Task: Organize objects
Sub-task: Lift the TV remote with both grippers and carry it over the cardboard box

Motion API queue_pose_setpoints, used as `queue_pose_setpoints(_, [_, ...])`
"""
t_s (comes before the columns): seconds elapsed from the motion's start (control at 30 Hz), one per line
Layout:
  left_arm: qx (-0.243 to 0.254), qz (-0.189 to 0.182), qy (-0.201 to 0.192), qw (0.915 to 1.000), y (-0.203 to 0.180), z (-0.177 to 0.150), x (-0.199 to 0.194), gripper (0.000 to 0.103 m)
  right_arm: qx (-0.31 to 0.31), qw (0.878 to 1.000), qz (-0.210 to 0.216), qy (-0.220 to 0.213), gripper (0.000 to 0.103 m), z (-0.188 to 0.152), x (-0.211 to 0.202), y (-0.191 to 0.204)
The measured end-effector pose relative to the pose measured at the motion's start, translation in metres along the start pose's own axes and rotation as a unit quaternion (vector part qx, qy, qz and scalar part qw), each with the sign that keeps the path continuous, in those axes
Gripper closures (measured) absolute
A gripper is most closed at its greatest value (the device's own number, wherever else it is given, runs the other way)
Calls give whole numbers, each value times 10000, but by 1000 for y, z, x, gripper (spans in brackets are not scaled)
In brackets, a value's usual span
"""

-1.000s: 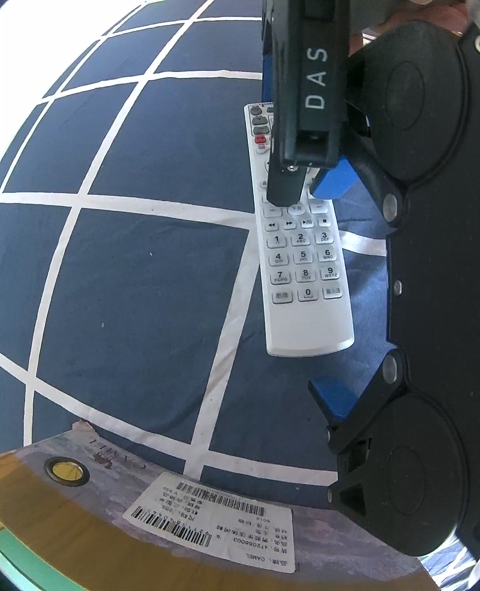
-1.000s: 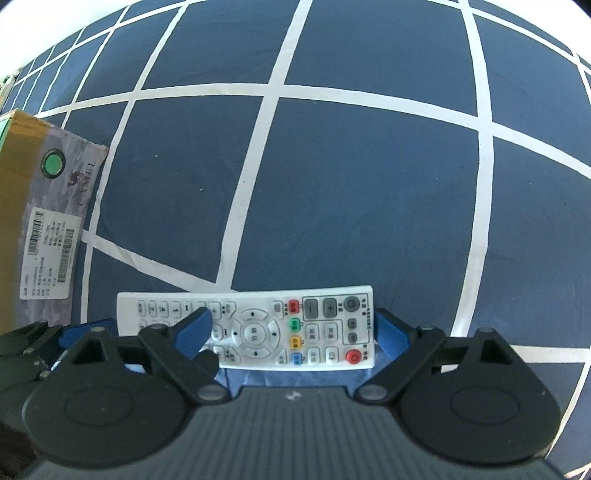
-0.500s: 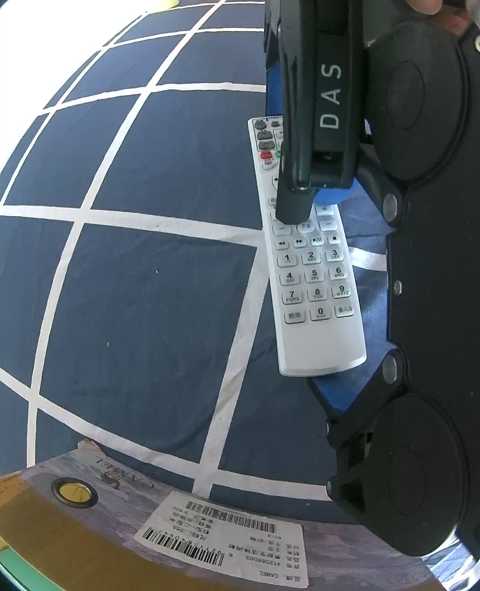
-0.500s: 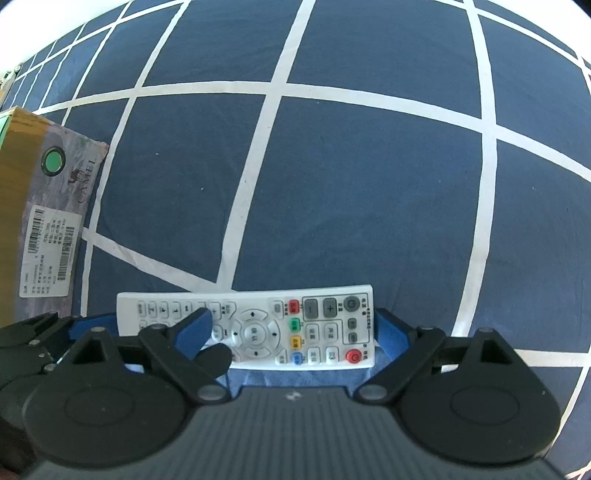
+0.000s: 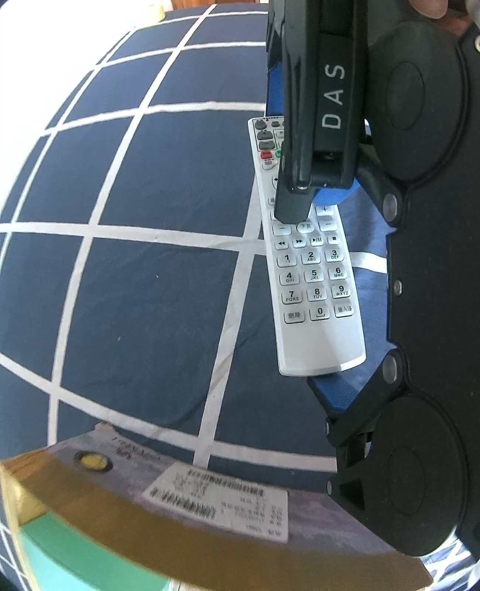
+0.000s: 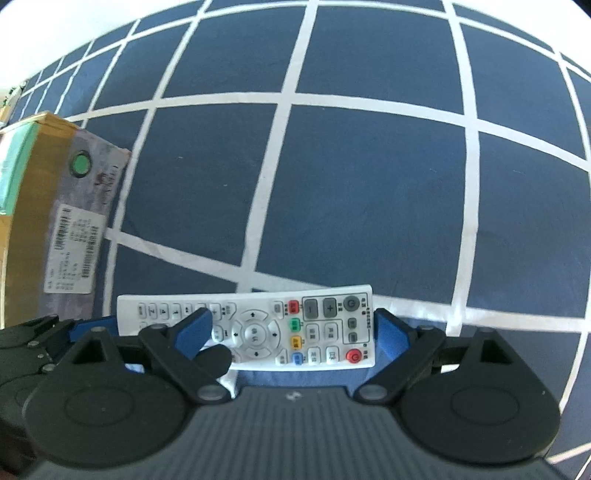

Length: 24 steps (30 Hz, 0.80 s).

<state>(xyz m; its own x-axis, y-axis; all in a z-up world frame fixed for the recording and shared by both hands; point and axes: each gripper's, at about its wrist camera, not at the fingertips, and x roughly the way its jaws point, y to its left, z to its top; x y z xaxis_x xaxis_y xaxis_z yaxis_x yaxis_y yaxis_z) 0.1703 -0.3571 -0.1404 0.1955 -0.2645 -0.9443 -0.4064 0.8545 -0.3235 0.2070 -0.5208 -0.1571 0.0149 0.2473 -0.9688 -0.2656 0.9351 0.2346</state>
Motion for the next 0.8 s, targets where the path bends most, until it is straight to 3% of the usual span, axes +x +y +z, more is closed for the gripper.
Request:
queue_pose_setpoints(0.47, [290,-76,-579,9979,14,-41,-75,8,93,9975,-59,-692,10,-50,-66,44])
queue_pose_setpoints(0.8, [465,-71,-767,9959,49,-61,-115,8,314,9940,-66,-1046,10,-82,-94,92])
